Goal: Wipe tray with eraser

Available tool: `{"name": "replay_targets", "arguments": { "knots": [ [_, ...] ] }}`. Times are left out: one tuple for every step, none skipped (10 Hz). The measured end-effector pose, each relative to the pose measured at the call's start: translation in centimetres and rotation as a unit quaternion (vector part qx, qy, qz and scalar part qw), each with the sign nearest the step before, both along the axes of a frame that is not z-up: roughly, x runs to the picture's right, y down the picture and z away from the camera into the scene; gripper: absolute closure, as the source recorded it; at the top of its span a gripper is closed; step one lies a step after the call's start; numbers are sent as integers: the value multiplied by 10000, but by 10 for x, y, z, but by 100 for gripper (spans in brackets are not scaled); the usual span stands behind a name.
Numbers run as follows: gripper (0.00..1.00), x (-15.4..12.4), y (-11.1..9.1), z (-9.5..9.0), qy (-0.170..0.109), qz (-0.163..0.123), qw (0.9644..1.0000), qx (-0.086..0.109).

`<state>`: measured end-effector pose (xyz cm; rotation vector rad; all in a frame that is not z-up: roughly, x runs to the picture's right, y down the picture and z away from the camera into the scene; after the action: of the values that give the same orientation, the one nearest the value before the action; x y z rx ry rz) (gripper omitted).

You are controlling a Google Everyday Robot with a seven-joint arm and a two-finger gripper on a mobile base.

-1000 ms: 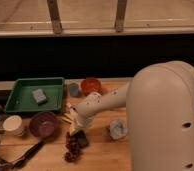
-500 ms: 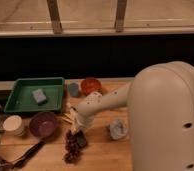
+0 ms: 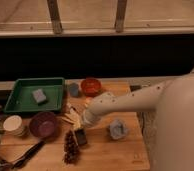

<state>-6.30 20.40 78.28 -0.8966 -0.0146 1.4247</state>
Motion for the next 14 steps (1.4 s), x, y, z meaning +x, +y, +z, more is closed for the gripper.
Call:
{"name": "replay_targets", "arguments": {
  "knots": [
    [100,5,-5,-4,-183,204,9996,20],
    [100,10,-10,-8,-265,370,9989,71],
    [100,15,-18,-12,-279,466,9984,158],
    [100,19,-28,-18,-270,536,9979,260],
    [100,21,-38,-25,-265,545,9976,348],
    [100,21,-48,-29,-261,539,9974,410],
    [100,21,-62,-34,-256,530,9971,482],
    [100,22,-79,-38,-255,513,9968,556],
    [100,24,-94,-40,-258,491,9966,610],
    [100,22,-115,-40,-303,405,9964,675],
    [100,15,-134,-38,-377,289,9962,733],
    [100,5,-151,-36,-453,145,9957,792],
    [100,-5,-165,-34,-522,13,9951,835],
    [100,-22,-186,-32,-640,-206,9937,898]
  ]
}}
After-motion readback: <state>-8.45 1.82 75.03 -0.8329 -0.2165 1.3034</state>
